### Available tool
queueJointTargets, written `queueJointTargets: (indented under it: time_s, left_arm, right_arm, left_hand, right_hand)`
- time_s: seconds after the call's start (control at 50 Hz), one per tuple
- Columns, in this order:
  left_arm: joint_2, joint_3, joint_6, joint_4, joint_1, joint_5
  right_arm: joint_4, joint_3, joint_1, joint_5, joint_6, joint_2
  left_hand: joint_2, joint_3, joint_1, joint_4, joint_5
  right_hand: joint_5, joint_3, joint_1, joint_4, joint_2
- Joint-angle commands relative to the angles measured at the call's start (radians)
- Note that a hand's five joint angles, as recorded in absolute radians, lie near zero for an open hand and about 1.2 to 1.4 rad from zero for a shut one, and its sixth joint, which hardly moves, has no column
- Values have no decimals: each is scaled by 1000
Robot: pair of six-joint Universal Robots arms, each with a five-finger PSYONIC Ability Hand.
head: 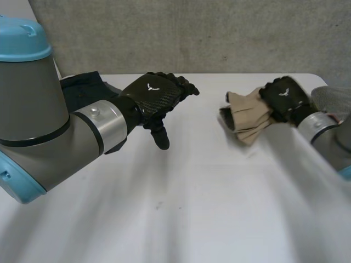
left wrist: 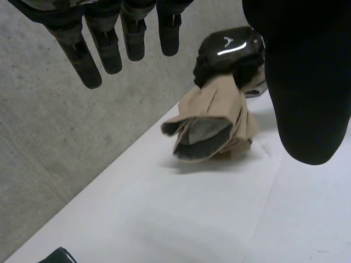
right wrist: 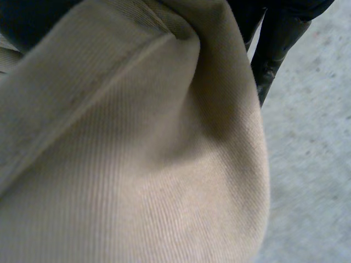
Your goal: Fold the laundry.
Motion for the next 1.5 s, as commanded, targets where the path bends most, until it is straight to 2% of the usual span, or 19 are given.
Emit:
queueJointTargets:
  time_s: [0.02, 0.06, 0.16, 0.28, 0.46, 0.7, 1.0, 1.14, 1.18, 1.22, 1.26, 1.28, 1.3, 1.36, 1.44, 1.5]
  left_arm:
    - [0, -8, -14, 0, 1, -2]
    - [2, -8, -14, 0, 1, -2]
    - [6, -2, -14, 2, -2, -5]
    - [22, 8, -15, 5, -2, -6]
    - [29, 9, -43, 18, -26, -8]
    - [26, 9, -78, 54, -42, -9]
    - [25, -2, -80, 54, -48, -9]
    - [25, 0, -81, 54, -49, -9]
    - [26, 0, -81, 54, -52, -9]
    - [25, 0, -81, 54, -55, -9]
    - [26, 0, -80, 54, -57, -9]
    - [26, 0, -80, 54, -57, -9]
    - [26, 0, -80, 54, -57, -8]
    - [26, 1, -80, 54, -55, -8]
    - [28, 3, -80, 54, -55, -6]
    - [28, 1, -80, 54, -55, -6]
  right_arm:
    - [-34, -224, -109, -143, 62, 63]
    - [-60, -276, -123, -143, 118, 73]
    - [-251, -407, -202, -134, 396, 104]
    - [-410, -519, -259, -132, 600, 164]
    - [-413, -675, -364, -196, 623, 340]
    - [-421, -627, -453, -341, 602, 503]
    - [-421, -478, -560, -419, 554, 449]
    - [-410, -462, -565, -420, 554, 442]
    - [-401, -461, -566, -417, 550, 440]
    - [-364, -465, -566, -407, 539, 439]
    - [-321, -468, -569, -402, 533, 428]
    - [-295, -468, -572, -400, 531, 419]
    - [-233, -452, -582, -399, 528, 385]
    - [-159, -412, -586, -399, 511, 334]
    - [-62, -306, -603, -396, 400, 235]
    - [9, -243, -641, -350, 278, 166]
  left_hand:
    - [-5, -14, -7, -8, -25]
    - [-5, -14, -7, -8, -25]
    - [-2, -11, -4, -5, -22]
    - [-2, -11, -4, -5, -22]
    - [1, -8, -1, -2, -19]
    - [9, 1, 7, 7, -10]
    - [9, 1, 7, 7, -10]
    - [9, 1, 7, 7, -10]
    - [9, 1, 7, 7, -10]
    - [9, 1, 7, 7, -10]
    - [9, 1, 7, 7, -10]
    - [9, 1, 7, 7, -10]
    - [9, 1, 7, 7, -10]
    - [9, 1, 7, 7, -10]
    - [7, -2, 5, 4, -13]
    - [7, -2, 5, 4, -13]
  right_hand:
    - [322, 245, 506, 215, 238]
    - [322, 245, 506, 215, 238]
    - [322, 245, 506, 215, 238]
    - [322, 245, 506, 215, 238]
    - [322, 245, 506, 215, 238]
    - [322, 245, 506, 215, 238]
    - [322, 245, 506, 215, 238]
    - [322, 245, 506, 215, 238]
    - [89, 13, 273, -18, 6]
    - [-9, -85, 176, -115, -92]
    - [-205, -281, -20, -312, -288]
    - [-389, -465, -204, -496, -472]
    - [-900, -976, -716, -1007, -983]
    - [-900, -976, -716, -1007, -983]
    - [-900, -976, -716, -1007, -983]
    - [-900, -976, -716, -1007, -983]
